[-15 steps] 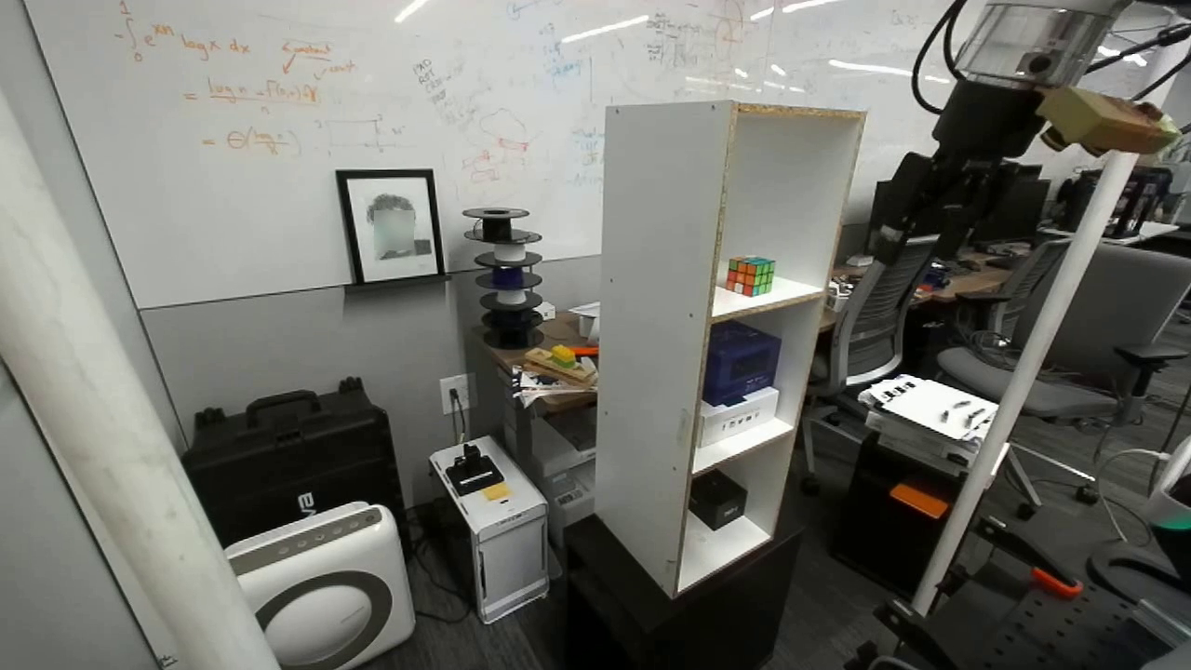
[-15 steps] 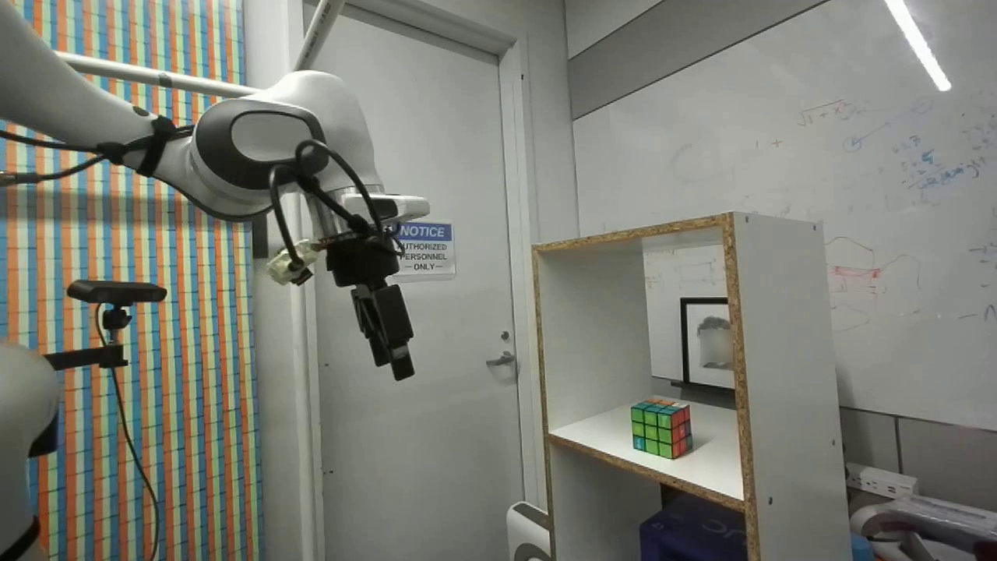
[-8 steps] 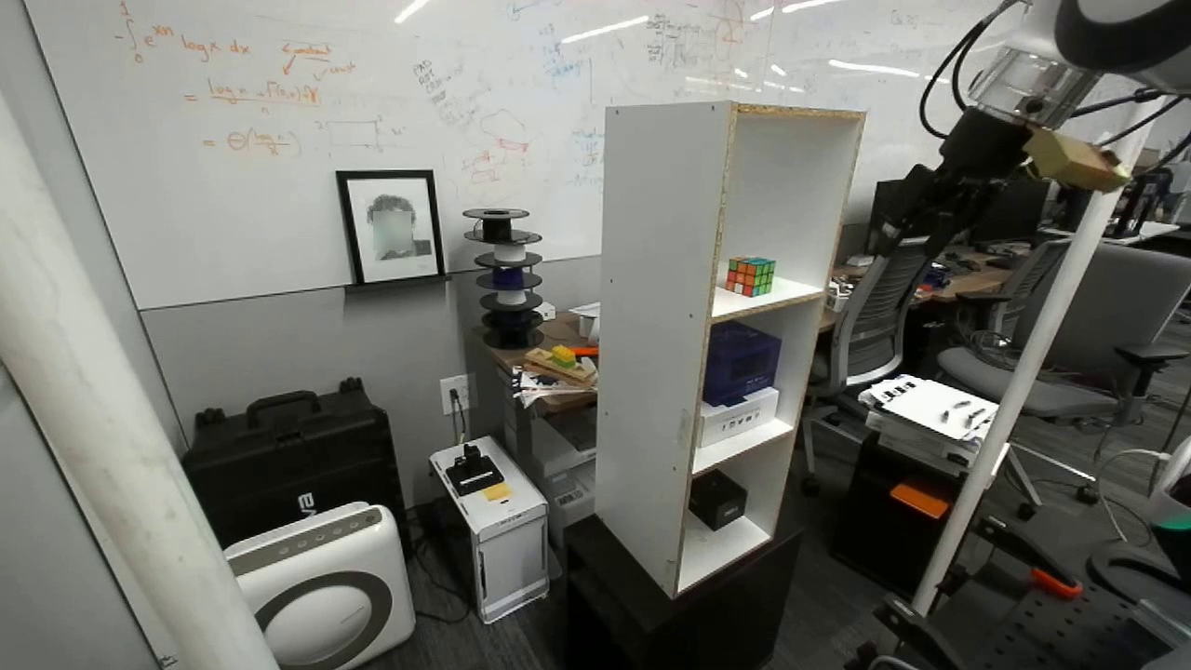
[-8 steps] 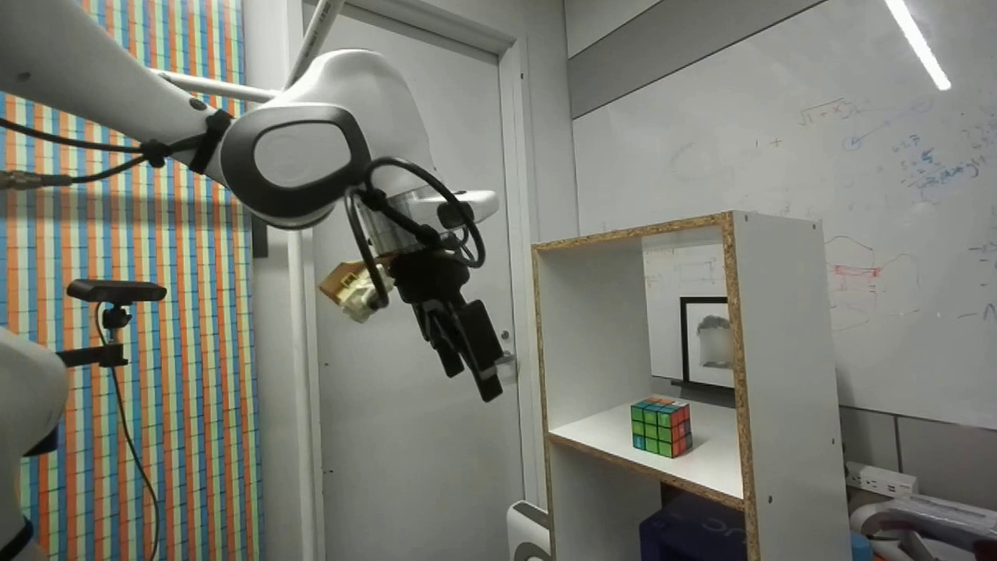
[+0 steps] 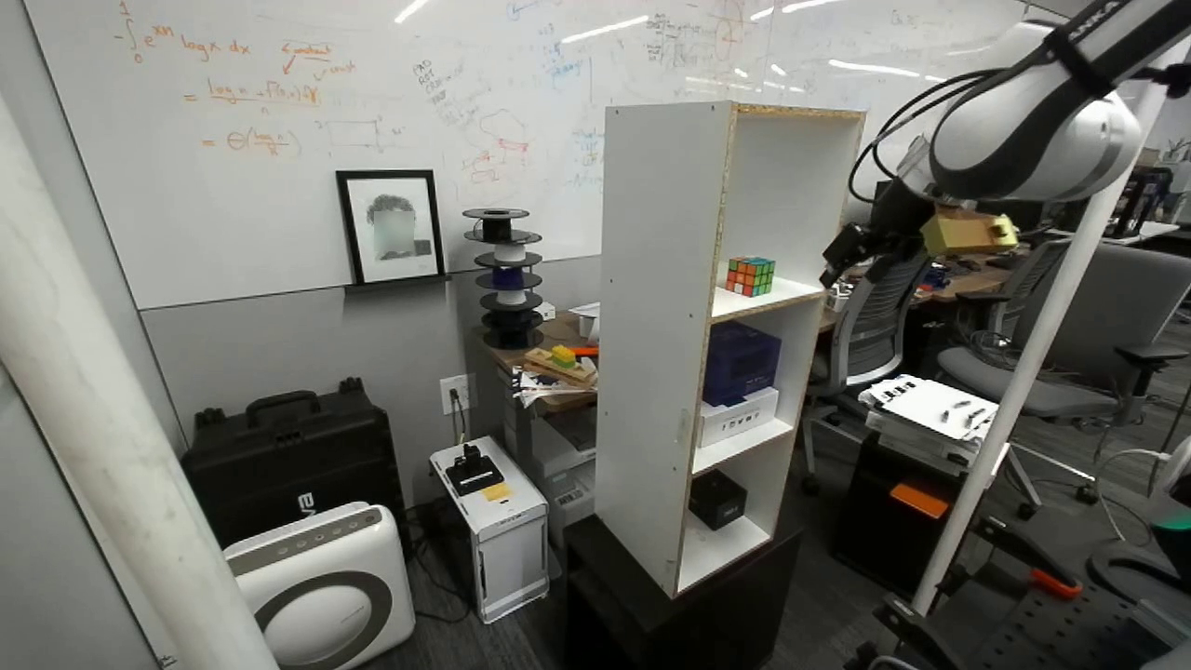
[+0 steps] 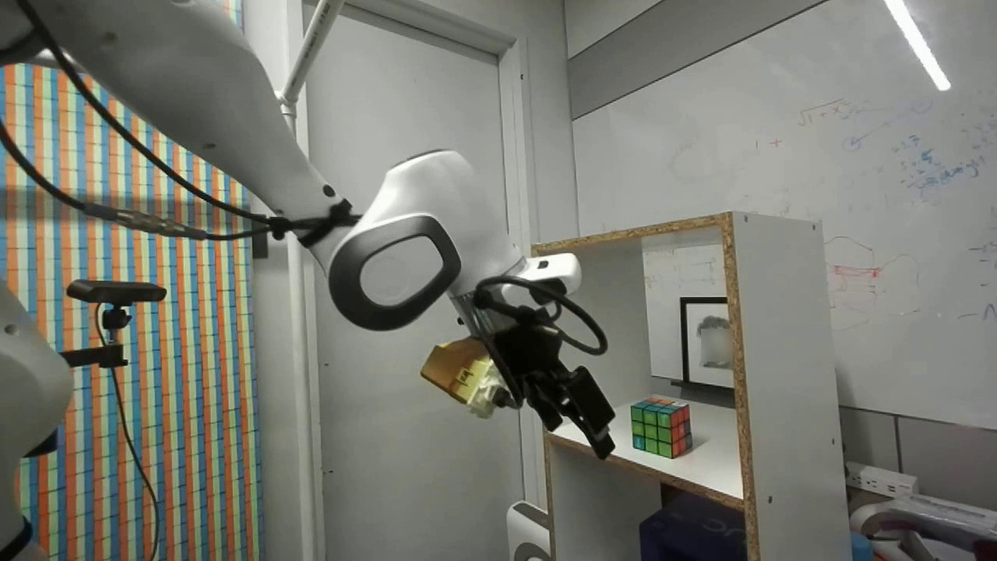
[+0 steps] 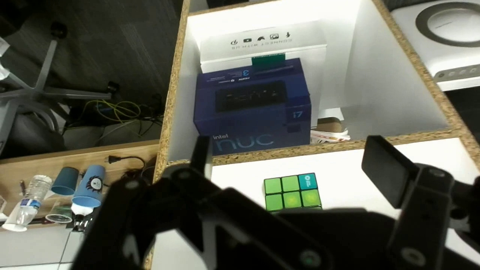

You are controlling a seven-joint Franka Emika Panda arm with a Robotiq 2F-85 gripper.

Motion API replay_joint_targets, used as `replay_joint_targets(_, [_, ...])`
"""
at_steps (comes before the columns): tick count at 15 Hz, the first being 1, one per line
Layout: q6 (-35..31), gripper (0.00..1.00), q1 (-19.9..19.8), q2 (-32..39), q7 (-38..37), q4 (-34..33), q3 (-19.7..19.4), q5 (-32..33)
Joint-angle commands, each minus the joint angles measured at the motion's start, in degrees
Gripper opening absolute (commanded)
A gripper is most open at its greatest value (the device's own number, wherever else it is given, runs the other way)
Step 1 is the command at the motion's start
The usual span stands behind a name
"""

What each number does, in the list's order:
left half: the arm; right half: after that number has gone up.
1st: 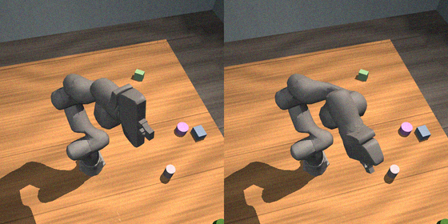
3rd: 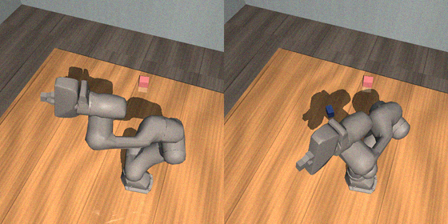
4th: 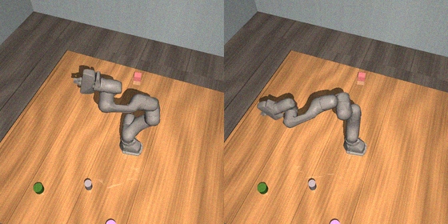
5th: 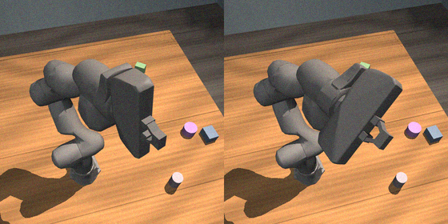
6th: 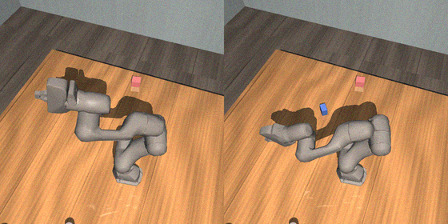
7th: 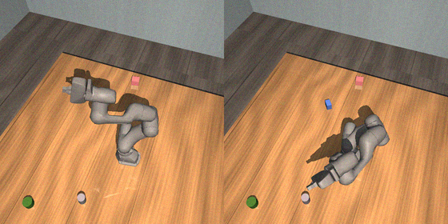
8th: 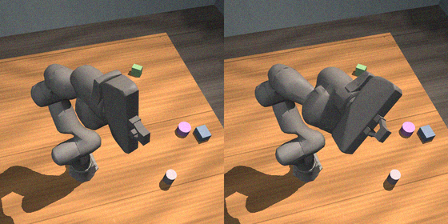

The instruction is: Put the rubix cube on the top of the shelves

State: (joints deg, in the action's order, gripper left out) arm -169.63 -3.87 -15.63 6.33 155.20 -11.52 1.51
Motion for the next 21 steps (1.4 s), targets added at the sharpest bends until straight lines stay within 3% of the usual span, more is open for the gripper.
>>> replay_joint_targets(1, [-7.02, 1.0, 1.62, 12.9, -0.77, -8.89, 0.18, -1.72])
replay_joint_targets(7, [-9.44, 1.0, 0.36, 26.44, -5.3, -23.17, 2.62, -1.16])
replay_joint_targets(10, [-7.47, 1.0, 0.69, 29.24, -7.85, -27.8, 4.21, -2.48])
replay_joint_targets(20, [-6.83, 1.0, 0.53, 32.33, -10.47, -32.42, 6.64, -4.21])
replay_joint_targets(21, [-6.78, 0.75, 0.45, 32.27, -10.39, -32.35, 6.8, -4.24])
